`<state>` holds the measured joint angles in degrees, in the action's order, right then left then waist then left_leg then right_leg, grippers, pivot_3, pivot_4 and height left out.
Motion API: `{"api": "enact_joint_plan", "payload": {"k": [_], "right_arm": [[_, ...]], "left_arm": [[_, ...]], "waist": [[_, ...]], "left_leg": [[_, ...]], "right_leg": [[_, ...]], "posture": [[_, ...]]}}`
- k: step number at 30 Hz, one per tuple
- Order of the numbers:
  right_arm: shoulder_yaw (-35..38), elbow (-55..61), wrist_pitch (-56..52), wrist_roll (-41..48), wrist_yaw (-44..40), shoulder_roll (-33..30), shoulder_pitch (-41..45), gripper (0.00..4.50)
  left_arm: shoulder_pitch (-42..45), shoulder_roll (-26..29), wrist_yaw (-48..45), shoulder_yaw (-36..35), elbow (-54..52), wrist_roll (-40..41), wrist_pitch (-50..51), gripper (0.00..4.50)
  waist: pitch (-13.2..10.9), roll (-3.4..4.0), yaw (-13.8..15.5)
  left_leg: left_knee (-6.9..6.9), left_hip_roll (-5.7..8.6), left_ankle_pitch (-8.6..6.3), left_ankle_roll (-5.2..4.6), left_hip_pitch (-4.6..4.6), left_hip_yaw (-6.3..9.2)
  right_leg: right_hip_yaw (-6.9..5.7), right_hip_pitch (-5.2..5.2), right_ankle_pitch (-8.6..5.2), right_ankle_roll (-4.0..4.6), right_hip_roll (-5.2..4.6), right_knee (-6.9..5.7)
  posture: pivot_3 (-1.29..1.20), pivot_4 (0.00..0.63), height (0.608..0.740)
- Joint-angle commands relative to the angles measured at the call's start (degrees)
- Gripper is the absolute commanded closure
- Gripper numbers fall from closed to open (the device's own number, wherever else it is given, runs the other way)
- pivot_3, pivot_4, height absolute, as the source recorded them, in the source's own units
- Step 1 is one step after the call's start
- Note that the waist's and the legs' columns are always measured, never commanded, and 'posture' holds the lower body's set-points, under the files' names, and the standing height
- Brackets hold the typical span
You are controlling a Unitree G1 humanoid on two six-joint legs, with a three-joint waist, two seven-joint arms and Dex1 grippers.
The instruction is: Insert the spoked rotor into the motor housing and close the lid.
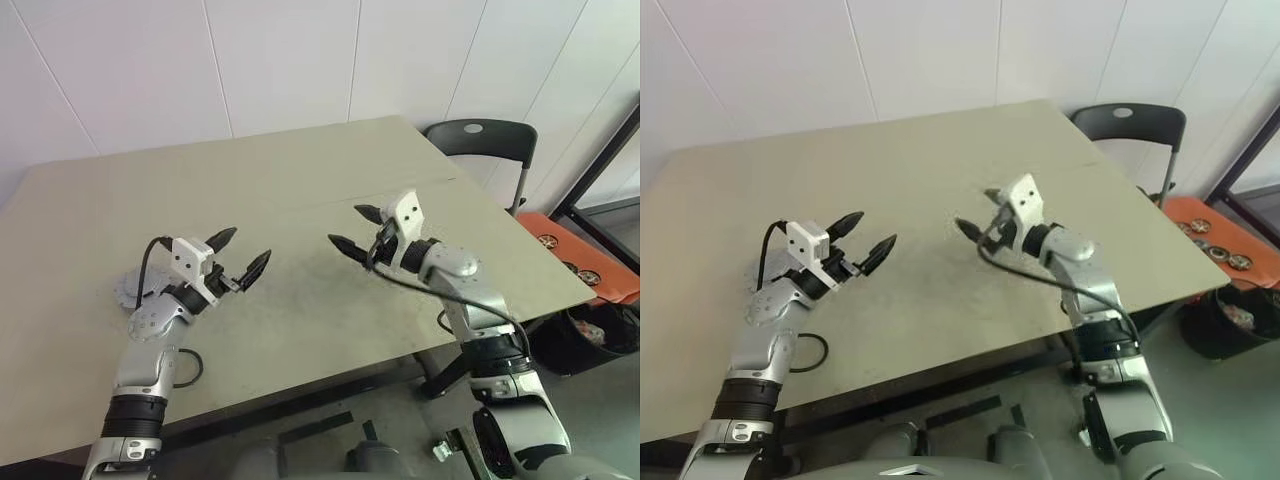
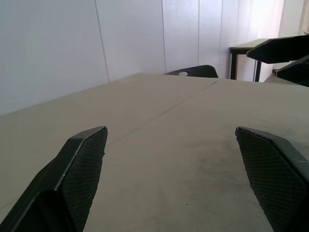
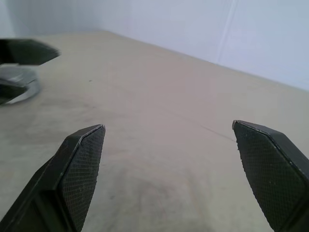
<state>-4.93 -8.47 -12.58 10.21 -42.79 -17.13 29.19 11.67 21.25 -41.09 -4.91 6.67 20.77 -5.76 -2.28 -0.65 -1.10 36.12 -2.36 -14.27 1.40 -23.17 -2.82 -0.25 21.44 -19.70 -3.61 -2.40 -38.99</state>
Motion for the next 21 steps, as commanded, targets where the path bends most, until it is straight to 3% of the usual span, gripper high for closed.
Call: {"api": "enact_joint_plan", "payload": {"k": [1, 21], "right_arm": [[-1.6, 1.2, 3.5, -2.0, -0.1, -0.9, -0.5, 0.05], [-1.6, -2.6, 6.2, -0.8, -4.0, -1.2, -1.1, 0.05]], "left_arm": [[-0.5, 1.3, -2.6, -0.5, -2.4, 0.9, -0.8, 0.00], [-2.4, 2.4, -5.8, -0.2, -1.7, -1.1, -1.7, 0.00]], "waist": [[0.0, 0.00, 0.0], [0.0, 0.00, 0.2]], "left_leg": [[0.02, 0.00, 0.00, 0.00, 0.00, 0.00], [0.08, -0.01, 0.01, -0.01, 0.14, 0.01]], "right_leg": [[0.00, 0.00, 0.01, 0.00, 0.00, -0.01], [0.00, -0.12, 0.02, -0.02, -0.02, -0.09]], "posture": [[0.00, 0.000, 0.740], [0.00, 0.000, 0.740]]}}
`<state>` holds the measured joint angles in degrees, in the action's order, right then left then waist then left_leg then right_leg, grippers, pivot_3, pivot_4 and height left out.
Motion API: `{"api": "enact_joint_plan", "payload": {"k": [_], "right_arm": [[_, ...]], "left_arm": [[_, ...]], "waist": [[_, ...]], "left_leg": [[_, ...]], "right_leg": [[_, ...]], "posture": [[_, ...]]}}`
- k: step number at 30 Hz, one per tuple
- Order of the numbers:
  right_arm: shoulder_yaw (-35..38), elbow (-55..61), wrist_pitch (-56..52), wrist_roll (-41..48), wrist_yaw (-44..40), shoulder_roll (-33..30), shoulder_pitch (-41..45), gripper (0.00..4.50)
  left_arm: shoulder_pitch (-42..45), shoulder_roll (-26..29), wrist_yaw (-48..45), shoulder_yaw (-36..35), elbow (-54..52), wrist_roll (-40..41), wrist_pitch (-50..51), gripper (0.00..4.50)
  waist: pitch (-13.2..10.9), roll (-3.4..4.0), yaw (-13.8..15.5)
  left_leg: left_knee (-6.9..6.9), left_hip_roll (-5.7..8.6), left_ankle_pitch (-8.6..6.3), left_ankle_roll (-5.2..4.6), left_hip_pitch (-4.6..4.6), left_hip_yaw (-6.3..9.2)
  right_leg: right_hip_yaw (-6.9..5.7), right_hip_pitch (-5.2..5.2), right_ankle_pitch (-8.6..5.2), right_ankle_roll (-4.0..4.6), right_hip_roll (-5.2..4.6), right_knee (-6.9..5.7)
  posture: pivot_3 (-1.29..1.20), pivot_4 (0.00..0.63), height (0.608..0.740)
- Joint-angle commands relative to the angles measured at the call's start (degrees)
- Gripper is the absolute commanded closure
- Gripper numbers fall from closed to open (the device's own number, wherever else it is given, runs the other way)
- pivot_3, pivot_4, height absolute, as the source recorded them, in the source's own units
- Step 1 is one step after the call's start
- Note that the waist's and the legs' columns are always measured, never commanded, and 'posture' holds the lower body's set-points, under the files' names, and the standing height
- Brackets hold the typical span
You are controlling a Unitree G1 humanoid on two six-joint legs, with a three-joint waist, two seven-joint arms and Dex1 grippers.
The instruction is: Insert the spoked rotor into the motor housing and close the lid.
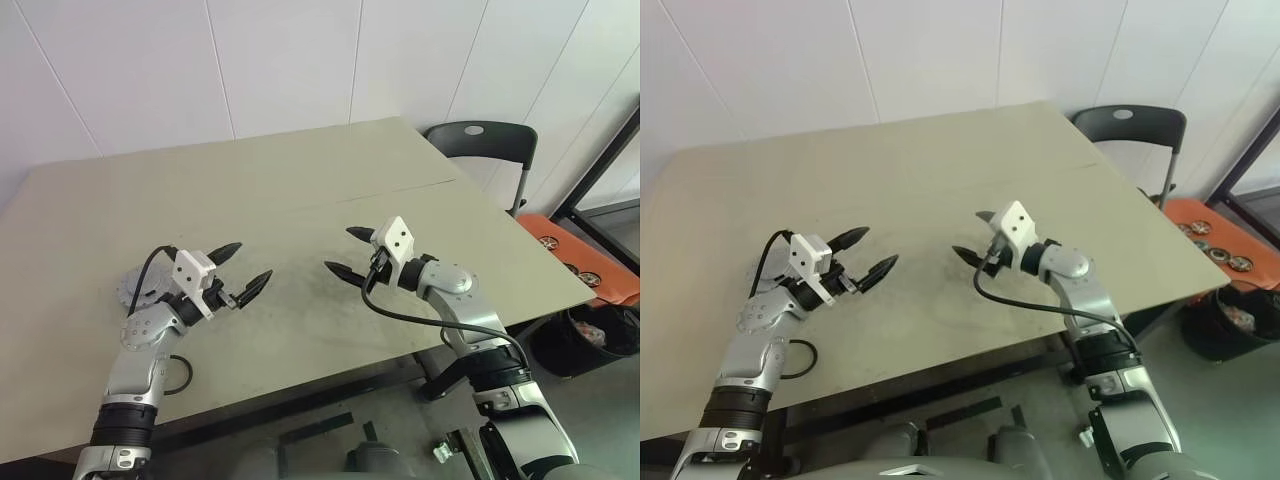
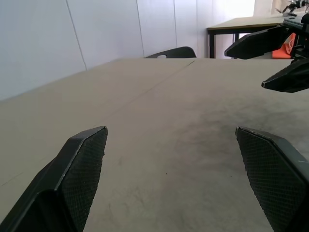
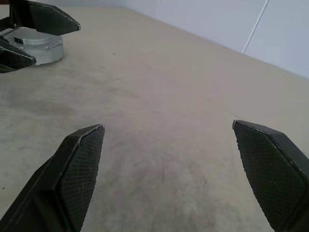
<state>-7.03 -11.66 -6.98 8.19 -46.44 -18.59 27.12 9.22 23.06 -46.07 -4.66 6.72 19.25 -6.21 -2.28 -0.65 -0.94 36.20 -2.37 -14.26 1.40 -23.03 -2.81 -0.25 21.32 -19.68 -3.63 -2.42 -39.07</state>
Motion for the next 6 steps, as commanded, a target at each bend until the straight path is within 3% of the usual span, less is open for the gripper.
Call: {"api": "enact_joint_plan", "payload": {"k": [1, 6], "right_arm": [[0.5, 0.5, 0.6, 1.2, -0.5, 0.2, 1.0, 0.05], [0.4, 0.1, 0.9, 0.9, -0.8, 0.2, 1.1, 0.05]], "left_arm": [[-0.3, 0.7, -1.0, -0.5, -2.0, 0.4, -1.3, 0.00], [-1.2, 1.1, -1.7, -0.5, -1.9, -0.1, -2.3, 0.00]], "waist": [[0.0, 0.00, 0.0], [0.0, 0.00, 0.0]], "left_leg": [[0.00, 0.00, 0.00, 0.00, 0.00, 0.00], [-0.01, 0.00, 0.00, 0.00, 0.02, -0.01]], "right_leg": [[0.00, 0.00, 0.00, 0.00, 0.00, 0.00], [0.01, 0.00, 0.00, 0.00, 0.00, -0.02]], "posture": [[0.00, 0.000, 0.740], [0.00, 0.000, 0.740]]}}
